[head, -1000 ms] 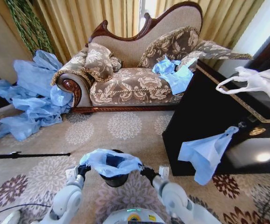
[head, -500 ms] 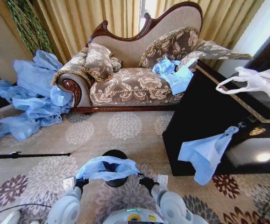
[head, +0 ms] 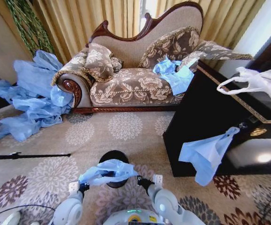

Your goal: Place a garbage bag over the trash bin.

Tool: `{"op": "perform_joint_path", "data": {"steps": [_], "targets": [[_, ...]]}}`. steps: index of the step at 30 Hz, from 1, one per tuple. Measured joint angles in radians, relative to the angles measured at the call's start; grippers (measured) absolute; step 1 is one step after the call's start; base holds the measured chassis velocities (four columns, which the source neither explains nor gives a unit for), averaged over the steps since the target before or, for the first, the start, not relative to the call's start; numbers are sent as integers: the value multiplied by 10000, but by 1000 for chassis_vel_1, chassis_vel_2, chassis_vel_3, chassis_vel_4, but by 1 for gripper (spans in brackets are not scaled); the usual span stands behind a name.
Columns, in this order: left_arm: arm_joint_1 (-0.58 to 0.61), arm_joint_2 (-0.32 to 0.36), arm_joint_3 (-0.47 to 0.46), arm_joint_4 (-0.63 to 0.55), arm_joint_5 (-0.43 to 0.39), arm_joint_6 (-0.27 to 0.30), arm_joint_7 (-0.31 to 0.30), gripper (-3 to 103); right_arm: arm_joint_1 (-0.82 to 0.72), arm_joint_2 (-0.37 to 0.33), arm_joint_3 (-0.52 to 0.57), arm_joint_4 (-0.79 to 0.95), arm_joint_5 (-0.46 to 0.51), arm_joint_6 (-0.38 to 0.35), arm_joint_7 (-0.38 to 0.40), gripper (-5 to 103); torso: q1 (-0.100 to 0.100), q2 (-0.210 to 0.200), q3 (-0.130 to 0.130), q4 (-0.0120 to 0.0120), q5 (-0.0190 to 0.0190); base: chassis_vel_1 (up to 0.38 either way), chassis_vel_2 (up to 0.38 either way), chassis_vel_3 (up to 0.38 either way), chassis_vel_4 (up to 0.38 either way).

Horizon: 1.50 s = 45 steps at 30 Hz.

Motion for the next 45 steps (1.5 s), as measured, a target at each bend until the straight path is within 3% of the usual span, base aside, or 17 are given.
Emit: {"op": "perform_joint_path", "data": {"steps": [2, 9, 14, 15, 18, 20, 22, 23, 29, 31, 32, 38, 45], "targets": [[-96, -45, 107, 183, 398, -240, 241, 0, 76, 111, -24, -222, -59, 0, -5, 0, 1, 0, 0, 0, 3, 0, 0, 0, 0], [322, -48, 121, -367, 663, -354, 396, 0, -104, 29, -13, -52, -245, -22, 140, -3, 0, 0, 0, 3, 4, 0, 0, 0, 0], [448, 17, -83, -579, 659, -407, 383, 0, -769, -317, 412, 798, -193, -205, 519, 17, 0, 0, 0, 0, 3, 0, 0, 0, 0], [448, 17, -83, -579, 659, -407, 383, 0, -769, -317, 412, 798, -193, -205, 519, 17, 0, 0, 0, 0, 3, 0, 0, 0, 0], [321, 12, -48, -531, 636, -451, 360, 0, -1325, -414, 672, 1676, 1012, -244, 993, 33, 0, 0, -1, -2, 1, 0, 0, 0, 0], [300, 10, -37, -515, 633, -460, 359, 0, -1389, -370, 687, 1836, 1358, -244, 1225, 33, 0, 0, -1, -1, 0, 0, 0, 0, 0], [239, 20, -15, -426, 633, -525, 358, 0, -1593, -103, 722, 2443, 3028, -149, 2057, 44, 0, 0, -1, 0, 2, 0, 0, 0, 0], [239, 20, -15, -426, 633, -525, 358, 0, -1593, -103, 722, 2443, 3028, -149, 2057, 44, 0, 0, -1, 0, 2, 0, 0, 0, 0], [216, 56, -95, -286, 637, -695, 362, 0, -1062, 582, 899, 2813, 5610, 839, 2684, 71, 0, 0, -1, 2, 2, 0, 0, 0, 0], [216, 59, -104, -272, 637, -721, 361, 0, -920, 683, 915, 2720, 5705, 983, 2731, 71, -1, 0, -1, 1, 1, 0, 0, 0, 0], [219, 60, -113, -255, 638, -775, 362, 0, -685, 833, 907, 2539, 5749, 1222, 2754, 82, 0, 0, 0, 1, 1, 0, 0, 0, 0], [206, 50, -120, -226, 636, -884, 369, 0, -176, 1103, 785, 1811, 5227, 1415, 2698, 99, 0, -1, 0, 1, 1, 0, 0, 0, 0], [87, 57, -99, -130, 610, -962, 376, 0, -220, 1238, 553, 1433, 4625, 1333, 2459, 100, 0, -1, 0, 0, 2, 0, 0, 0, 0]]}}
